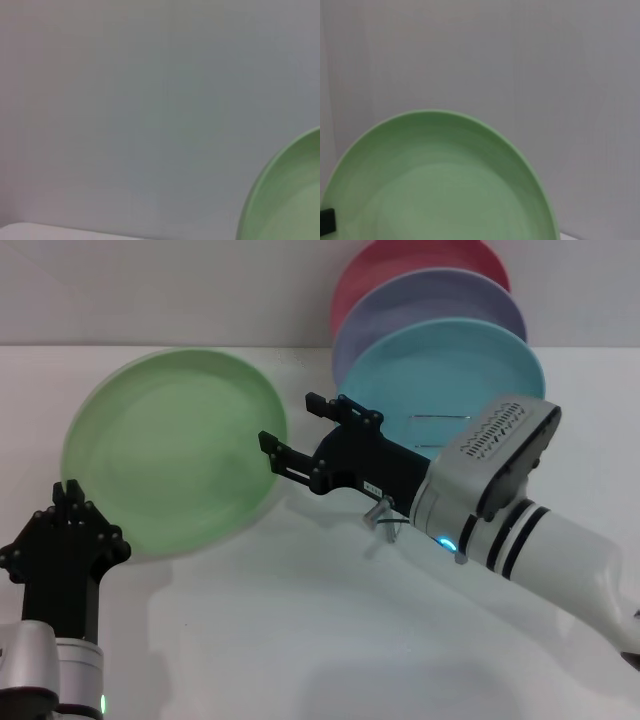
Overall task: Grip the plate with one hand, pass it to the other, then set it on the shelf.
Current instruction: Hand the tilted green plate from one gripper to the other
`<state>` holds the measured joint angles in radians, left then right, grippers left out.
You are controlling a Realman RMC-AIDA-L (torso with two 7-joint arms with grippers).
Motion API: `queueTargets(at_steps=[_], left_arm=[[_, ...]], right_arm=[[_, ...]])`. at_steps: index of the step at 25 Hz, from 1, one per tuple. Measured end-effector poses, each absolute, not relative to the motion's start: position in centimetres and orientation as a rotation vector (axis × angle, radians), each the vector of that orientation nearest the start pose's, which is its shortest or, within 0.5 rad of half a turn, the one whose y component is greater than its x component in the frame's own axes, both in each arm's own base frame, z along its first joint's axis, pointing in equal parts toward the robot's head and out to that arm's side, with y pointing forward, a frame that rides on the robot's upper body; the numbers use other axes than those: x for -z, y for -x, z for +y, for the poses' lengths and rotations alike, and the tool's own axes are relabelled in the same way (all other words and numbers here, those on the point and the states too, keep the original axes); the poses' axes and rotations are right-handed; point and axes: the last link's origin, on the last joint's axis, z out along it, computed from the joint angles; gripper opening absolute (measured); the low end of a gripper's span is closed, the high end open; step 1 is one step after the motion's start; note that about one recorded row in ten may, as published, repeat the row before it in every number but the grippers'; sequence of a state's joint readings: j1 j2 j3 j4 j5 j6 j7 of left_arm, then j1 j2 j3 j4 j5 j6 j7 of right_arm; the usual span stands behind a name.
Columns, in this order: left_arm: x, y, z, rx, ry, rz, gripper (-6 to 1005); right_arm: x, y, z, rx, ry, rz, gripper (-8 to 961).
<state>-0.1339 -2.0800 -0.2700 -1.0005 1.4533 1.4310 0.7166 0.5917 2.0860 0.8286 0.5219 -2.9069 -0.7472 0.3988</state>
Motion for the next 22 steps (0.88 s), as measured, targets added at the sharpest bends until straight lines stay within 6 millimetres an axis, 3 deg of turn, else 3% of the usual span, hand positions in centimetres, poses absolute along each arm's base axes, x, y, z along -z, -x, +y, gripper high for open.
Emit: queueTargets(at_steps=[20, 22], left_arm=[[7.47, 24.31, 21.97, 0.546, 1.324, -0.697, 31], [7.5, 24.27, 21.95, 0.547, 1.326, -0.697, 31]], right_arm=[[12.54, -17.34, 36.09, -0.781, 2.313, 0.421, 775], [12.54, -17.33, 36.09, -0.781, 2.314, 0.421, 741]])
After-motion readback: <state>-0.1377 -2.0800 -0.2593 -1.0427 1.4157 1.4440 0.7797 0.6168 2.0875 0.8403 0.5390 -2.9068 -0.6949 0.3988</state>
